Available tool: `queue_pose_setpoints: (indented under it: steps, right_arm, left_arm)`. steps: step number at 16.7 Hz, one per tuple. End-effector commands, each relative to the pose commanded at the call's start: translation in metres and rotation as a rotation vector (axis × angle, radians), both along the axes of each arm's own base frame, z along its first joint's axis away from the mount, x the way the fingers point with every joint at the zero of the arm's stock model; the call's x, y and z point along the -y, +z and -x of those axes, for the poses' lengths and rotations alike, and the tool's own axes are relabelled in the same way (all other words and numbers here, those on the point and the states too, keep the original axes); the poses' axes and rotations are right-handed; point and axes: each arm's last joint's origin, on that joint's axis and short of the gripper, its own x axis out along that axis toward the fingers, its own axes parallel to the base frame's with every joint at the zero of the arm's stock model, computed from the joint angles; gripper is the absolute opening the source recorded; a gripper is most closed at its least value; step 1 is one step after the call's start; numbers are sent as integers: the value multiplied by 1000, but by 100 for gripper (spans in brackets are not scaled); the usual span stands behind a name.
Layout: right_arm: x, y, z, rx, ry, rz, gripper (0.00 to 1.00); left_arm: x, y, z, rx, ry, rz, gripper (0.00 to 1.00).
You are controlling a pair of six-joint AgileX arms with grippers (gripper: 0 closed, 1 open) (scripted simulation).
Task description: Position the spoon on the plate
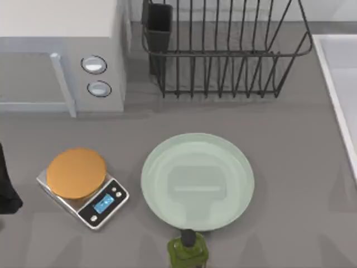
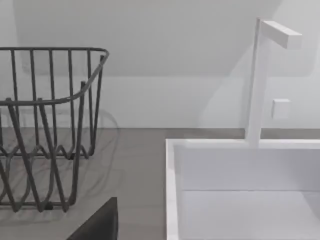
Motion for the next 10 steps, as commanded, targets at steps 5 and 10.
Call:
queue_pose_setpoints:
  steps: [5,10]
  right_arm:
    - [0,0,0,0,0,0,100]
    - [0,0,0,0,0,0,100]
  left_arm:
    - [-3,8,-1,-73,22,-65,100]
    - [-14,29,-15,-448,30,-342,100]
